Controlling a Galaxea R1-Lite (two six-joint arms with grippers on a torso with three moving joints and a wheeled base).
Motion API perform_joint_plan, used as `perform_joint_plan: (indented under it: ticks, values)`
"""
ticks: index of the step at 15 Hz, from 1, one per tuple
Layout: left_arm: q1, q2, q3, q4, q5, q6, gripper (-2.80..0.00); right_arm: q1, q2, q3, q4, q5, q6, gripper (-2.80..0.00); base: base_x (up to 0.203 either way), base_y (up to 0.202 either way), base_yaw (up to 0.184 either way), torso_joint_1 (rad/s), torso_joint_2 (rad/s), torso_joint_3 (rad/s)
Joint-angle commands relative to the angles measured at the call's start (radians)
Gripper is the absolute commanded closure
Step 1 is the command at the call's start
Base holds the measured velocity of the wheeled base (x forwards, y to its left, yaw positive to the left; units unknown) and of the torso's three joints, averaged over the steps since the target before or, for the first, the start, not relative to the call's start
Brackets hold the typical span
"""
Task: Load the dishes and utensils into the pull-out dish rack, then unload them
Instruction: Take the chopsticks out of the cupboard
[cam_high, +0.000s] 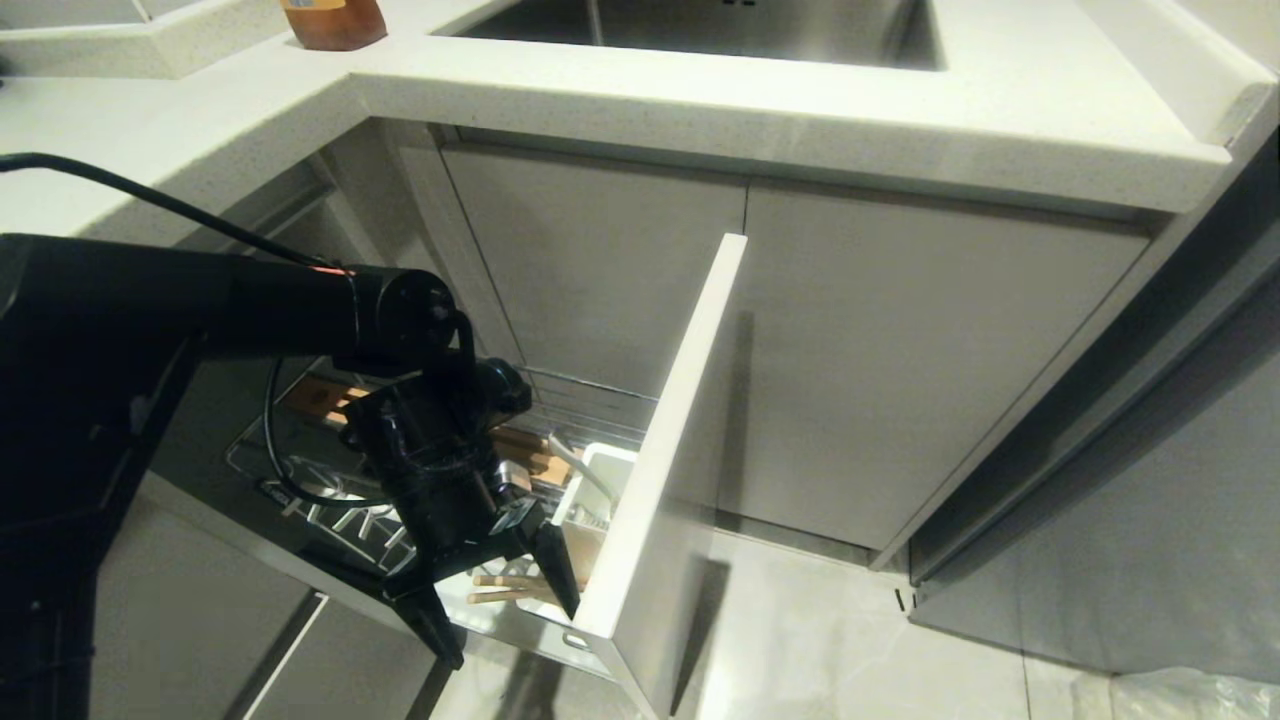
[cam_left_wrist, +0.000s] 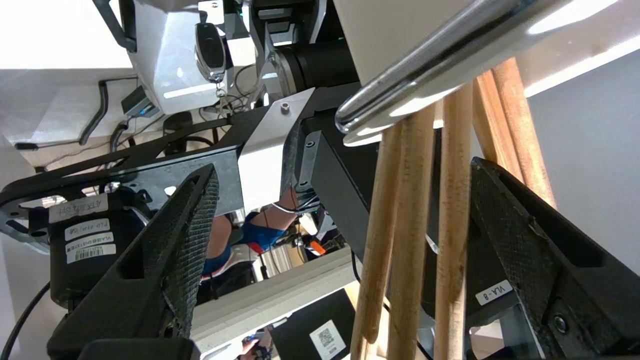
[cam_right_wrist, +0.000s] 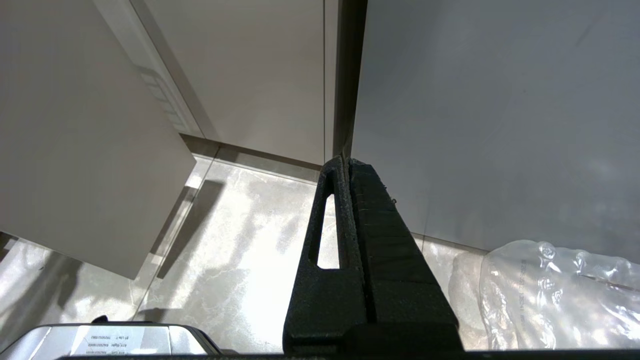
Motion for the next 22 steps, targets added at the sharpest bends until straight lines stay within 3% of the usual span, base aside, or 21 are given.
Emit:
perform_joint_plan:
  ticks: [1,16,17,22]
  values:
    - [0.0,0.008,0.002,0.008,0.0,-0.002,-2.8,0.0,0.001,0.0,0.001,0.001,0.0,0.0,0.0,0.0,0.0,0.0,0.0,0.0]
    - [0.017,0.012,0.0,0.008,0.034,0.004,-2.8,0.0,0.001,0.0,-0.001,0.001,0.0,0.0,0.0,0.0,0.0,0.0,0.0,0.0]
    - [0.017,0.012,0.0,0.008,0.034,0.004,0.0,0.0,0.001,0.0,0.0,0.001,0.0,0.0,0.0,0.0,0.0,0.0,0.0,0.0]
    - [0.014,0.012,-0.004,0.008,0.028,0.001,0.0,0.0,0.001,0.0,-0.001,0.0,0.0,0.0,0.0,0.0,0.0,0.0,0.0,0.0]
